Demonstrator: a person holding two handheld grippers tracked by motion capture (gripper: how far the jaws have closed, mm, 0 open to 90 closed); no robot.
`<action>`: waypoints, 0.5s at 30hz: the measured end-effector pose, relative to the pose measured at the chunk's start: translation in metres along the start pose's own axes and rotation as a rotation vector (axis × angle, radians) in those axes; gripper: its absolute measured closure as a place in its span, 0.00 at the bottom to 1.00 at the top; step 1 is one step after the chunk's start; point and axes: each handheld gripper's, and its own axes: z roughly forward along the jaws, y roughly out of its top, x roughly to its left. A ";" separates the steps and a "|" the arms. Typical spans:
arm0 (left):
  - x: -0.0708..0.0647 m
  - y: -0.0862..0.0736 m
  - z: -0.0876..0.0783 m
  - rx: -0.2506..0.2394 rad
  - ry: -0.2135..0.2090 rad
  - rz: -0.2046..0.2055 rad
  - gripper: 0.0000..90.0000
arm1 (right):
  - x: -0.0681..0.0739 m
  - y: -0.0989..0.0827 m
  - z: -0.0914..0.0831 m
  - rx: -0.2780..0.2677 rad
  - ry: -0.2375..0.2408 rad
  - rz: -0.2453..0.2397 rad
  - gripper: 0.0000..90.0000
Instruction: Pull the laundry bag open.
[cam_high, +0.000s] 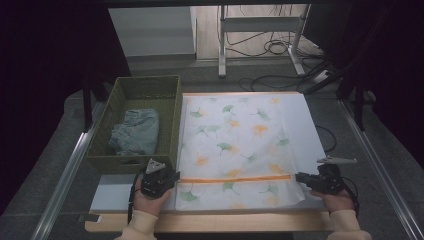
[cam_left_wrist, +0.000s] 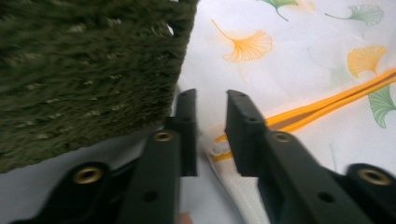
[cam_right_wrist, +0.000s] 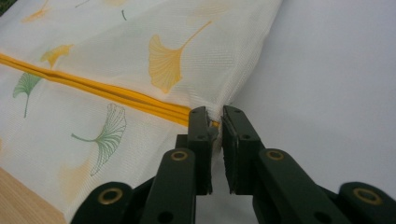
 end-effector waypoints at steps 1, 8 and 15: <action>-0.001 0.000 -0.002 -0.003 0.005 0.003 0.74 | 0.001 0.000 0.000 0.003 -0.008 -0.013 0.82; -0.004 0.004 -0.011 -0.031 -0.037 0.017 0.54 | 0.009 0.005 -0.001 -0.008 -0.054 -0.075 0.49; 0.000 0.007 -0.012 -0.029 -0.065 0.031 0.44 | 0.027 0.013 0.002 -0.012 -0.028 -0.166 0.39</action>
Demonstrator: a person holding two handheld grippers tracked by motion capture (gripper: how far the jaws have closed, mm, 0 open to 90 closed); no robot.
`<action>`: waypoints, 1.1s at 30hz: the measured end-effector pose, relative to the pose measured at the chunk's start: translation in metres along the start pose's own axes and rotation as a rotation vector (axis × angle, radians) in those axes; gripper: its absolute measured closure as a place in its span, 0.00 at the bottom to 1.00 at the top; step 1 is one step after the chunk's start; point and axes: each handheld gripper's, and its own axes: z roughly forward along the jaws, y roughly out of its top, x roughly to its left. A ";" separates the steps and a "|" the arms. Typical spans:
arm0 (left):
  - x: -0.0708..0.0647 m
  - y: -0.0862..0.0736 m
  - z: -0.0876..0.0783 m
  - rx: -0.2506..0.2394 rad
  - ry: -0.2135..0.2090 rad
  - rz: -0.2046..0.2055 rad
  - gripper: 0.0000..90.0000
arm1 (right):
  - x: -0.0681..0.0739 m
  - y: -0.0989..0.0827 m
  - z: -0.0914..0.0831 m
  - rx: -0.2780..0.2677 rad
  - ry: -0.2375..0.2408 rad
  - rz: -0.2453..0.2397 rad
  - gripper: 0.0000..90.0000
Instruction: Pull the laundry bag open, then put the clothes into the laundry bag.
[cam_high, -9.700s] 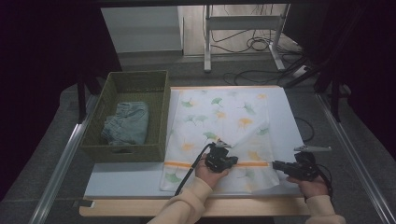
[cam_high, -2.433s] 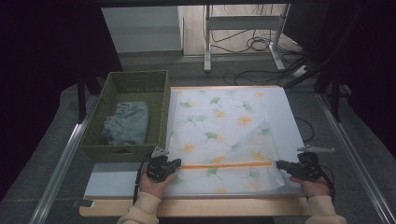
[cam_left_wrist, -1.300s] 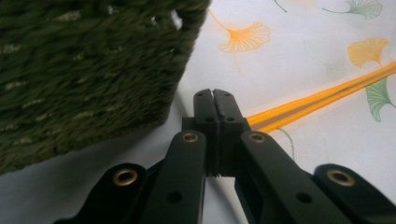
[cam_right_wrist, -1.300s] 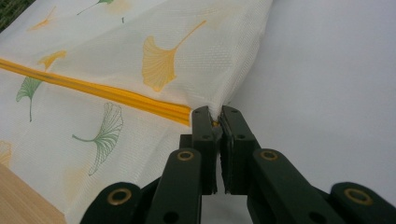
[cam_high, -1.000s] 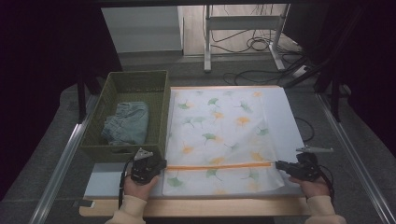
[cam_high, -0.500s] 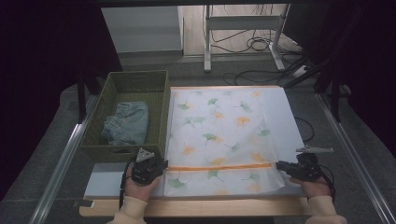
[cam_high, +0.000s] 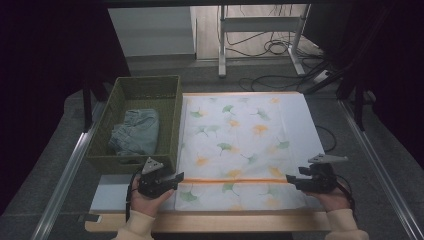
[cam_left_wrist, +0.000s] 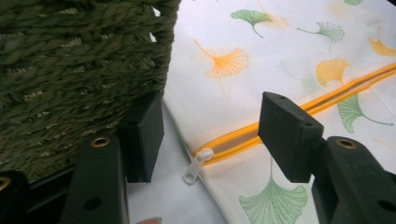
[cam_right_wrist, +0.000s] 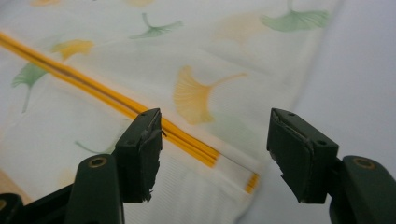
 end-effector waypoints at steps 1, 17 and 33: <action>0.001 0.000 0.000 0.000 -0.004 0.002 0.44 | 0.002 0.001 0.001 0.000 0.009 -0.016 0.39; -0.001 0.002 -0.001 0.008 0.000 0.048 0.42 | 0.033 0.014 0.012 -0.017 0.114 -0.124 0.37; -0.005 0.001 0.003 0.032 -0.018 0.060 0.41 | 0.058 0.031 0.034 0.035 0.149 -0.201 0.38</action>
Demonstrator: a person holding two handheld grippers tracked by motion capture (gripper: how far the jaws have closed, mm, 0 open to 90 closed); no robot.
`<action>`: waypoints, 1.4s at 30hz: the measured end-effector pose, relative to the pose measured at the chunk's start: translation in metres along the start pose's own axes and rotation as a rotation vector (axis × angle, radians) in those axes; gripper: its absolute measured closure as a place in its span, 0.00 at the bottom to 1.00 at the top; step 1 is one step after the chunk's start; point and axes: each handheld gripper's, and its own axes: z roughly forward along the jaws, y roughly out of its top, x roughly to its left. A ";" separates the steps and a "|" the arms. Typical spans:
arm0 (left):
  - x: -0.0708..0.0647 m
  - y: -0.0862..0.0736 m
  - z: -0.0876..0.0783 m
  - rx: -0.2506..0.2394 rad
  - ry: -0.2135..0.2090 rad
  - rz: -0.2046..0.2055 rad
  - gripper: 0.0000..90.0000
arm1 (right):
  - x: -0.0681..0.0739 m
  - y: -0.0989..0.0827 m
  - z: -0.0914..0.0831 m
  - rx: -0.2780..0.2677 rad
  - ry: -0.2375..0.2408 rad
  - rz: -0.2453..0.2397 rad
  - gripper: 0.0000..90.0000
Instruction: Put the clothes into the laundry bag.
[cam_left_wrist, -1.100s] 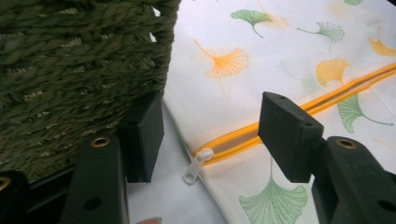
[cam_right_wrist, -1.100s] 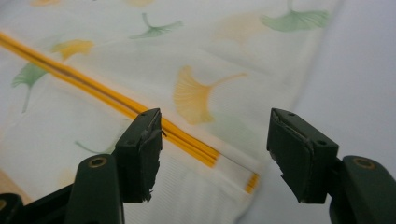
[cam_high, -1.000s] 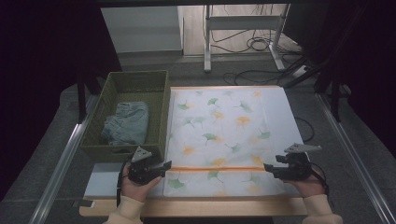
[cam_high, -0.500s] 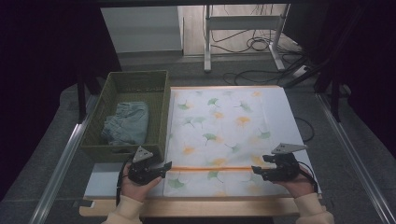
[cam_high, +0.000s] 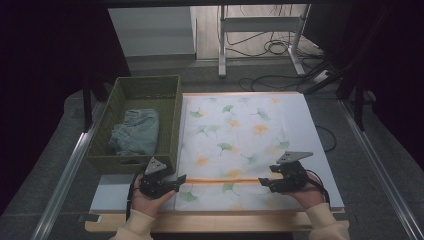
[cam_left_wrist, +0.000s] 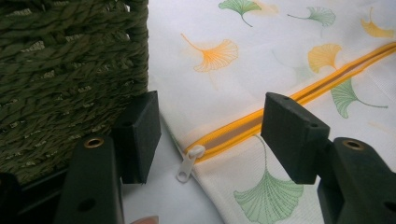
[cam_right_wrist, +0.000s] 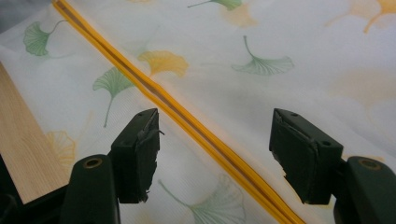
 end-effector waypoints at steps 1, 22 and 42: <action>0.000 0.000 0.000 0.002 -0.001 0.000 0.41 | 0.001 0.002 0.001 0.002 0.002 -0.008 0.38; -0.003 0.002 0.002 0.013 -0.005 0.007 0.41 | 0.020 0.036 0.033 0.085 0.027 -0.127 0.43; -0.004 0.000 0.007 0.034 -0.002 0.016 0.41 | 0.023 0.053 0.086 0.191 0.058 -0.199 0.38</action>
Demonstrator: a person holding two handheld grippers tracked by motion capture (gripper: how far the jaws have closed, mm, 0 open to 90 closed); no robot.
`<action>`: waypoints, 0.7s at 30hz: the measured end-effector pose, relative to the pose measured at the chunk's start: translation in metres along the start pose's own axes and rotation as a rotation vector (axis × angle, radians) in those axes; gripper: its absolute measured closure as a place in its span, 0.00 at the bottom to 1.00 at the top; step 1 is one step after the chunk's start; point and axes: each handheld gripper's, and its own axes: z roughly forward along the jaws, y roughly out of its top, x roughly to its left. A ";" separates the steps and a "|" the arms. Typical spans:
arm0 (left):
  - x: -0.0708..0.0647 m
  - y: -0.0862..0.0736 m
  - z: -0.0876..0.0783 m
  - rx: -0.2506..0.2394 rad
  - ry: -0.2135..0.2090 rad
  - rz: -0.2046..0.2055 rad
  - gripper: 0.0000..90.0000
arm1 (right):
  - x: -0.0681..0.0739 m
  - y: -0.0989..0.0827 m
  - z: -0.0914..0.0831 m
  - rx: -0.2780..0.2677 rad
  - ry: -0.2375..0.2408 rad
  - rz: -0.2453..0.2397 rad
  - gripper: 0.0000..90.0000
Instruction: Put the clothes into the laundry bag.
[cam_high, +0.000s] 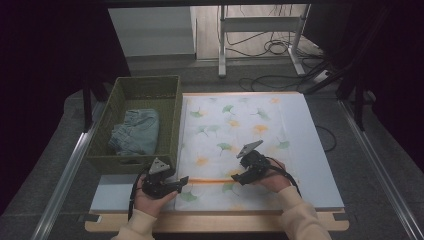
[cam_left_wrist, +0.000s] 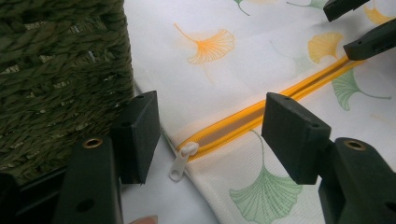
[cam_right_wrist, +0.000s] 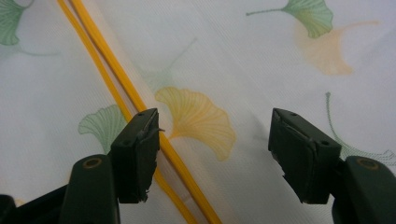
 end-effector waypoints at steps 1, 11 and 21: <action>0.000 0.000 0.000 0.000 0.000 -0.001 0.41 | 0.000 0.000 0.001 0.006 -0.001 0.002 0.38; 0.002 0.000 0.001 0.002 -0.013 -0.013 0.41 | 0.003 0.002 0.012 0.046 0.002 -0.025 0.37; 0.004 -0.001 0.001 0.007 -0.017 -0.025 0.41 | -0.002 0.005 0.011 0.069 -0.010 -0.008 0.52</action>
